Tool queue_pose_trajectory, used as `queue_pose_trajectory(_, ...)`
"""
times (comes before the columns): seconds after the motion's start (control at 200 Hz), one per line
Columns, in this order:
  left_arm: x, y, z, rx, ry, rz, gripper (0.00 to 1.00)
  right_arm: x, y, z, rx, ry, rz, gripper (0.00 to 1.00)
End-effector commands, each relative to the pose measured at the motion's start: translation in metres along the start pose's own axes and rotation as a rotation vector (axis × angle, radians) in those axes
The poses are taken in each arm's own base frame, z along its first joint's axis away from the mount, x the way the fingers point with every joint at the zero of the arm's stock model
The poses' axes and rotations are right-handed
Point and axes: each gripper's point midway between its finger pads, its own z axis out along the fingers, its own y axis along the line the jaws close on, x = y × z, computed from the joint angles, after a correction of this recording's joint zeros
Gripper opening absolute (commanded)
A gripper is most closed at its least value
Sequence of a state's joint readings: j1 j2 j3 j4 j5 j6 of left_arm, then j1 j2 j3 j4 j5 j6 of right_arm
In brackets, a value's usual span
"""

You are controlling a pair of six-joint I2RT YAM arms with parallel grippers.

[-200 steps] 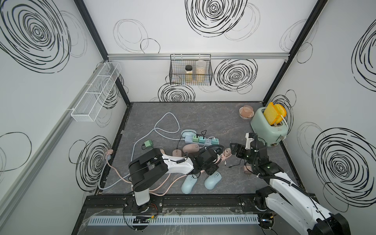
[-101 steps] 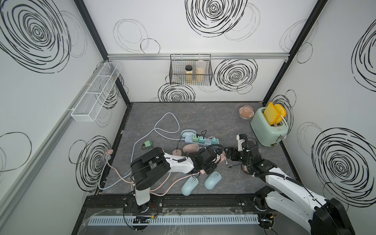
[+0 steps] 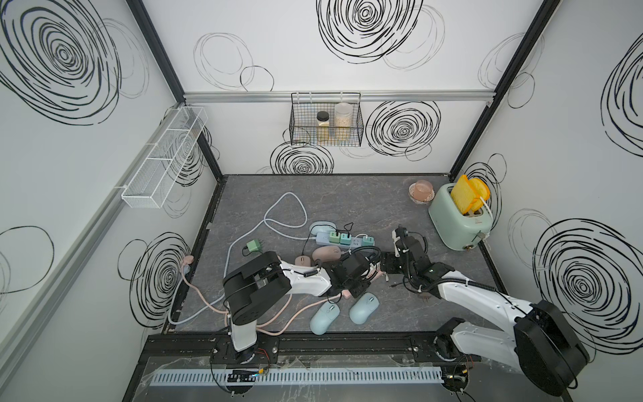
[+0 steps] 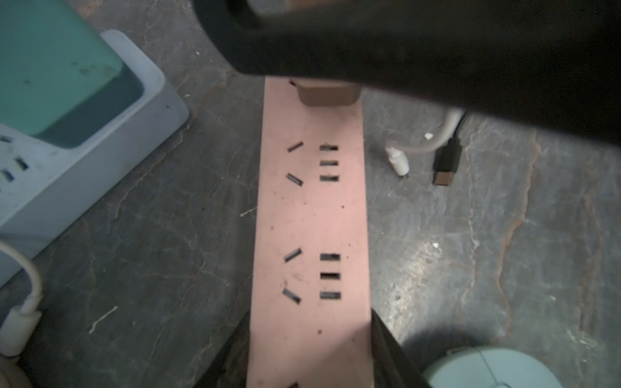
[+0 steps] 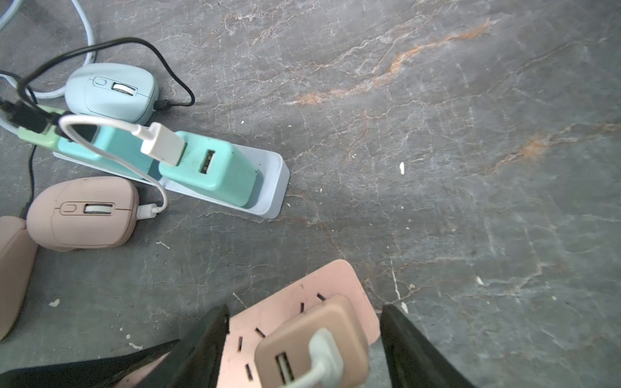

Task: Unplug the wireless mouse
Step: Remove the plug from the socket.

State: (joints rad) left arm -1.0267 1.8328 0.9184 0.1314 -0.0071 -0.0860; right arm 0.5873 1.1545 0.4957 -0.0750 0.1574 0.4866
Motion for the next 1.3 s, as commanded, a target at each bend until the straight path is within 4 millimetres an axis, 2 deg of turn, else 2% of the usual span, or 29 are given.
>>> queue_pose_trajectory(0.0, -0.011, -0.001, 0.001, 0.02, -0.036, -0.003, 0.0, 0.004, 0.0, 0.002, 0.01, 0.005, -0.011, 0.74)
queue_pose_trajectory(0.205, -0.018, 0.002, -0.002, 0.037, -0.047, -0.006, 0.0, 0.013, -0.008, 0.01, 0.046, 0.024, -0.032, 0.64)
queue_pose_trajectory(0.26, -0.02, 0.002, -0.003, 0.039, -0.048, -0.005, 0.0, 0.014, -0.008, 0.011, 0.052, 0.027, -0.033, 0.58)
queue_pose_trajectory(0.415, -0.019, 0.004, -0.002, 0.025, -0.037, 0.0, 0.0, 0.007, -0.01, 0.01, 0.067, 0.003, -0.029, 0.41)
queue_pose_trajectory(0.55, -0.014, 0.007, 0.004, 0.006, -0.011, 0.004, 0.0, -0.003, -0.003, 0.005, 0.053, -0.058, -0.029, 0.34)
queue_pose_trajectory(0.68, -0.01, 0.007, 0.007, -0.007, 0.0, 0.014, 0.0, -0.009, -0.002, 0.002, 0.117, -0.112, -0.081, 0.31)
queue_pose_trajectory(0.825, -0.005, 0.009, 0.008, -0.023, 0.012, 0.021, 0.0, -0.009, -0.024, 0.011, 0.108, -0.027, 0.093, 0.27)
queue_pose_trajectory(0.905, -0.003, 0.008, 0.009, -0.018, 0.015, 0.019, 0.0, -0.015, -0.026, 0.009, 0.028, -0.014, 0.17, 0.26)
queue_pose_trajectory(0.996, -0.004, 0.008, 0.011, -0.009, 0.015, 0.012, 0.0, -0.022, -0.017, 0.004, 0.041, -0.06, 0.082, 0.24)
queue_pose_trajectory(1.091, -0.006, 0.008, 0.012, -0.01, 0.012, 0.009, 0.0, -0.015, -0.005, 0.006, 0.147, -0.081, -0.023, 0.21)
queue_pose_trajectory(1.191, -0.005, 0.01, 0.012, -0.015, 0.017, 0.008, 0.0, -0.007, -0.006, 0.009, 0.254, -0.092, -0.059, 0.19)
queue_pose_trajectory(1.291, -0.003, 0.011, 0.012, -0.023, 0.02, 0.009, 0.0, -0.01, -0.007, 0.01, 0.308, -0.118, -0.07, 0.2)
